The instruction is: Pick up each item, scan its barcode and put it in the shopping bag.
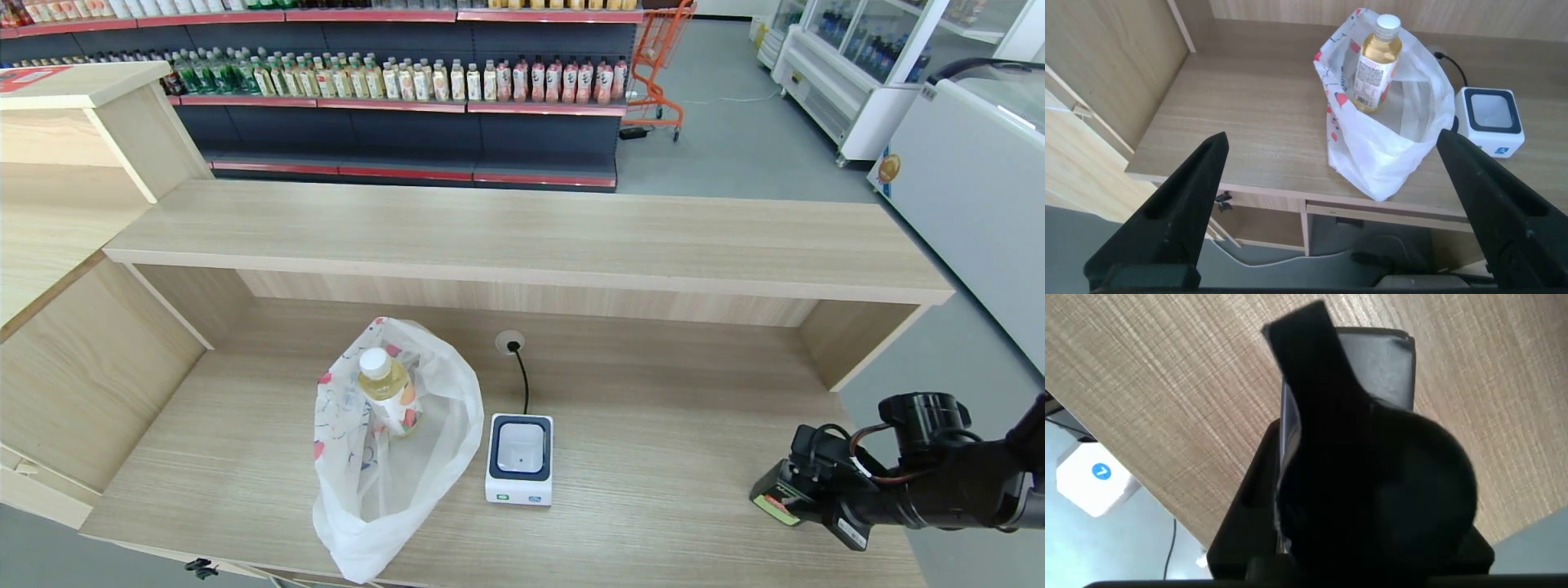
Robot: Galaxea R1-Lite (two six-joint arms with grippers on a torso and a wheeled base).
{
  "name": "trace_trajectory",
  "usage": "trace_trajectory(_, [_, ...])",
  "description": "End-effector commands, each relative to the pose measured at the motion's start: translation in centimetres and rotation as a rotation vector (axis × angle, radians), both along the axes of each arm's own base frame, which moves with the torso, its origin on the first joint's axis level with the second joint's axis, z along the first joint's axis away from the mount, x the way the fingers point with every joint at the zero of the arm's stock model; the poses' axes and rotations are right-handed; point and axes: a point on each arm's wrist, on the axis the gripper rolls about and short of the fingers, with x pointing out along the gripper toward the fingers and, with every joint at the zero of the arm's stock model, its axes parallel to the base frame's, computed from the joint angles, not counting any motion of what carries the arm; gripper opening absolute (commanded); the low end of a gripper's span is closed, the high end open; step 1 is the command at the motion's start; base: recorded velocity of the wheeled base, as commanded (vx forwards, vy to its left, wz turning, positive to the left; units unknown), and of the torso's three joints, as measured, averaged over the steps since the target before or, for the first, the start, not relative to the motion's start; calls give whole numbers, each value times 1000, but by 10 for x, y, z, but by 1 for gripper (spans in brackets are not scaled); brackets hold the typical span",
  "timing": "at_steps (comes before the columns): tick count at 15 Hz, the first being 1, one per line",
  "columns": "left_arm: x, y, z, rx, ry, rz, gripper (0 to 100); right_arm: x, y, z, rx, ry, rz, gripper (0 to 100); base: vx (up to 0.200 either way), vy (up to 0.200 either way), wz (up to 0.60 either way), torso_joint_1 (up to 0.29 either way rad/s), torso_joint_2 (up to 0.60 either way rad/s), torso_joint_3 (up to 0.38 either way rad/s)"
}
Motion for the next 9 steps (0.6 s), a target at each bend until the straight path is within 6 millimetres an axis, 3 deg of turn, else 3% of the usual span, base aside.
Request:
trace_trajectory(1, [0, 0, 0, 0, 0, 0, 100, 3, 1, 6, -8, -46, 6, 0, 0, 0, 0, 0, 0, 0])
trace_trajectory(3, [0, 0, 0, 0, 0, 0, 100, 6, 2, 30, -17, -168, 12, 0, 0, 0, 0, 0, 0, 0])
trace_trajectory(4, [0, 0, 0, 0, 0, 0, 100, 3, 1, 58, -16, -295, 26, 0, 0, 0, 0, 0, 0, 0])
trace_trajectory(6, [0, 0, 0, 0, 0, 0, 100, -21, 4, 102, 12, -491, 91, 0, 0, 0, 0, 0, 0, 0])
trace_trajectory(9, [0, 0, 0, 0, 0, 0, 100, -55, 13, 135, 37, -716, 324, 0, 0, 0, 0, 0, 0, 0])
